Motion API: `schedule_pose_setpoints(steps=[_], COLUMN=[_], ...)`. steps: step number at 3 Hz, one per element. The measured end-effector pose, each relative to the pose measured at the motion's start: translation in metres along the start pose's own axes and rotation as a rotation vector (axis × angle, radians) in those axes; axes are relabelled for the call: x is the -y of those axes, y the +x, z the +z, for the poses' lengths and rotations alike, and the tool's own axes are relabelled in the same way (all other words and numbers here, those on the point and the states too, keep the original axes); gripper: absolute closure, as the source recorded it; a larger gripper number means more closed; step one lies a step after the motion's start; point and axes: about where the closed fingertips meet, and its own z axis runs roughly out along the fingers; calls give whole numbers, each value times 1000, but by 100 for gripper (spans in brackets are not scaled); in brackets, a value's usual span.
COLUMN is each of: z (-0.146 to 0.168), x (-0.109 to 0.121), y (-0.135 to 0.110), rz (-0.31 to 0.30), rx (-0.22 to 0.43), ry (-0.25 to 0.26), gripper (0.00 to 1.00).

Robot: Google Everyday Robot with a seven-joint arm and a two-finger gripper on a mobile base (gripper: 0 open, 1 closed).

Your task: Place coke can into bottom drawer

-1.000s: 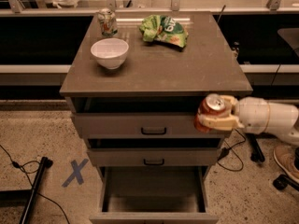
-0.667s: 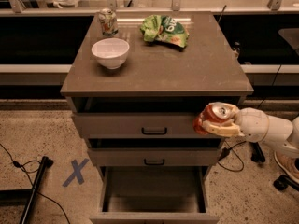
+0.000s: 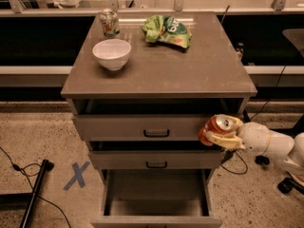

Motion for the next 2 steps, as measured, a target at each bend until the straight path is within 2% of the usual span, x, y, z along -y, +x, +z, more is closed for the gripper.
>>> schedule_pose_setpoints(steps=[1,2], z=[-21,-44], x=[8,10], y=[48,91], rz=[-46,-56], rx=[-92,-166], ry=[75,73], gripper=[100,100])
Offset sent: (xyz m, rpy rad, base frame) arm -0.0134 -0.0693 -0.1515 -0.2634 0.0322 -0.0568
